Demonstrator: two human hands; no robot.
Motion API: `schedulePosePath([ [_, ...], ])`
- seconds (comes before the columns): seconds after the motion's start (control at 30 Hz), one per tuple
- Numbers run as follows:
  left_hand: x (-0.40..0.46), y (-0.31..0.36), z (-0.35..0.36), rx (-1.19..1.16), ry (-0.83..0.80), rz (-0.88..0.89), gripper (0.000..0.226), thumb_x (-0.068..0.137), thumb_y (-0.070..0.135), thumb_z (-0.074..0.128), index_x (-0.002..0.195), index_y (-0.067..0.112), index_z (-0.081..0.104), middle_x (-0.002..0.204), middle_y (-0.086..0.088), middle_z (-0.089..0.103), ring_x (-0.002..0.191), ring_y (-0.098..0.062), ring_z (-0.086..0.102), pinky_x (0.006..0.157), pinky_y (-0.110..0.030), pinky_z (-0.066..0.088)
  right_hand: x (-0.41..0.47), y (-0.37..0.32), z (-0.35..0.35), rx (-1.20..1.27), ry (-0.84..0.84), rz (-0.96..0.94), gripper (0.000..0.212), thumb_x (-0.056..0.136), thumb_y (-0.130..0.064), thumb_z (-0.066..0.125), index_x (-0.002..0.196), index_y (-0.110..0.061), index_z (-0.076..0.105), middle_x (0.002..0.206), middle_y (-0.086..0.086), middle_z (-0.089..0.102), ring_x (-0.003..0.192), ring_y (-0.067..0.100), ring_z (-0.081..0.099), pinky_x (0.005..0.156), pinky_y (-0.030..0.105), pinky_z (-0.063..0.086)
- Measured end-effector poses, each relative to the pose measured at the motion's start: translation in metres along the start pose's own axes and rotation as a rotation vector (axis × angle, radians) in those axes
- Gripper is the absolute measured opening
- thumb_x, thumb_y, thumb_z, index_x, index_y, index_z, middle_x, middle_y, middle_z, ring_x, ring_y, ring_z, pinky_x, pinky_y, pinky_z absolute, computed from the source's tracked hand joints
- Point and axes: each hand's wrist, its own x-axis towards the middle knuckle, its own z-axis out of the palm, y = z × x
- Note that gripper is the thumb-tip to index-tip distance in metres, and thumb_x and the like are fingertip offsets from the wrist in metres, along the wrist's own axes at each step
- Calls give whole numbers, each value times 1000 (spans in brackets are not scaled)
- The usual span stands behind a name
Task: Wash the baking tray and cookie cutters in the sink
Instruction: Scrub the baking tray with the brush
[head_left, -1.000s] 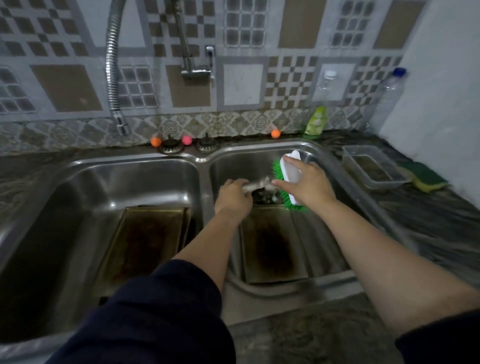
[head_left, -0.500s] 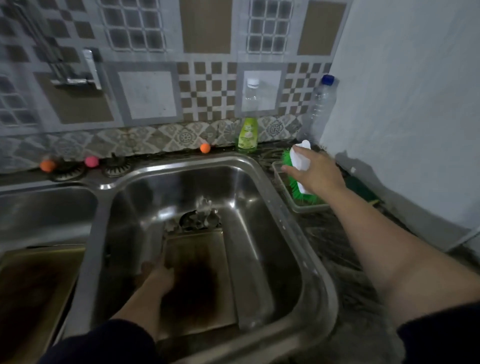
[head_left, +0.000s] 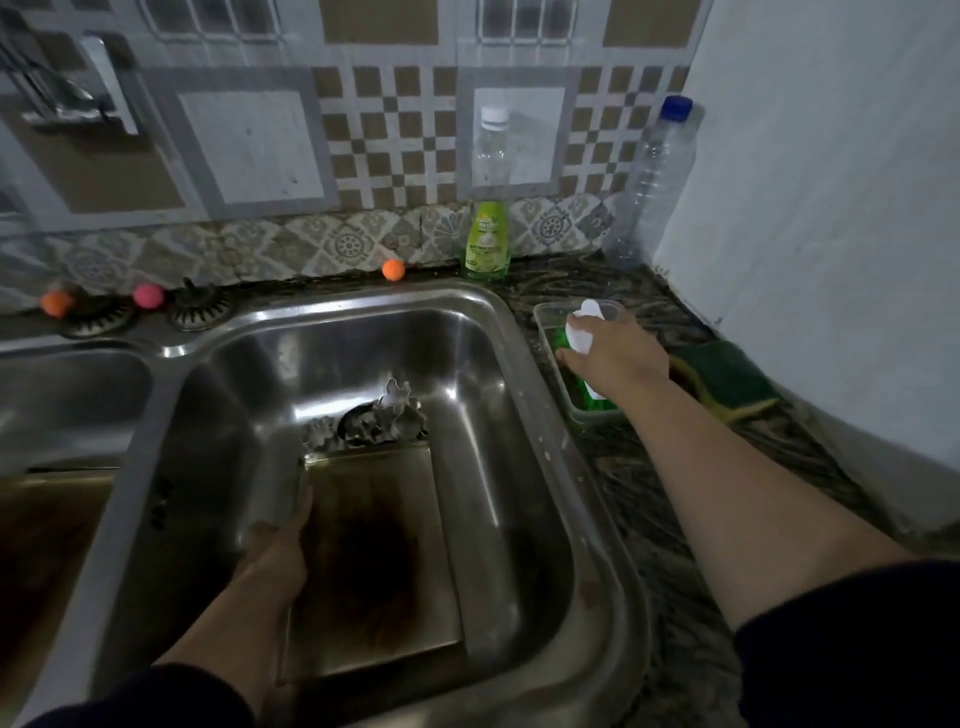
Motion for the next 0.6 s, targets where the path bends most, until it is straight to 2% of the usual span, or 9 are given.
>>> schedulePosePath([
  [0.03, -8, 5, -11, -47, -21, -32, 70, 94, 10, 41, 151, 36, 10, 128, -30, 47, 111, -44, 52, 93, -36, 42, -1, 0, 0, -5, 3, 4, 51, 92, -55, 49, 139, -37, 42, 140, 16, 37, 113, 38, 52, 84, 41, 47],
  [0.1, -17, 13, -22, -56, -64, 8, 77, 90, 0, 39, 149, 38, 8, 125, -28, 55, 107, -39, 58, 88, -32, 45, -2, -1, 0, -8, 4, 6, 50, 92, -55, 49, 138, -37, 43, 139, 16, 38, 111, 38, 53, 82, 41, 47],
  [0.23, -35, 32, -35, -163, 35, 80, 59, 94, 11, 45, 147, 33, 29, 135, -16, 54, 111, -32, 58, 85, -27, 43, -5, -2, -1, -3, 10, 16, 51, 92, -55, 50, 139, -36, 42, 138, 15, 38, 111, 37, 53, 82, 42, 48],
  [0.33, -43, 38, -31, -241, 133, 157, 68, 90, 25, 62, 149, 29, 28, 139, -18, 49, 130, -32, 44, 103, -33, 39, -7, -3, 0, 5, 23, 20, 52, 91, -54, 51, 139, -37, 42, 137, 15, 39, 111, 37, 53, 84, 43, 48],
  [0.43, -52, 49, -30, -360, 148, 164, 86, 82, 19, 73, 151, 25, 21, 131, -19, 52, 124, -32, 48, 103, -33, 36, -8, -3, 0, 27, 23, 34, 54, 90, -56, 53, 140, -38, 42, 139, 13, 39, 116, 36, 51, 88, 42, 47],
  [0.5, -58, 56, -30, -407, 170, 186, 87, 81, 9, 72, 150, 23, 21, 127, -15, 55, 117, -29, 53, 99, -30, 37, -8, -1, -2, 44, 11, 51, 56, 89, -57, 54, 140, -39, 42, 141, 12, 38, 119, 35, 50, 89, 42, 46],
  [0.6, -61, 61, -31, -513, 189, 195, 85, 81, 3, 70, 149, 26, 25, 129, -10, 57, 117, -25, 54, 100, -29, 37, -11, -3, -7, 108, 61, 96, 58, 89, -57, 54, 142, -38, 40, 139, 15, 39, 116, 37, 51, 88, 40, 46],
])
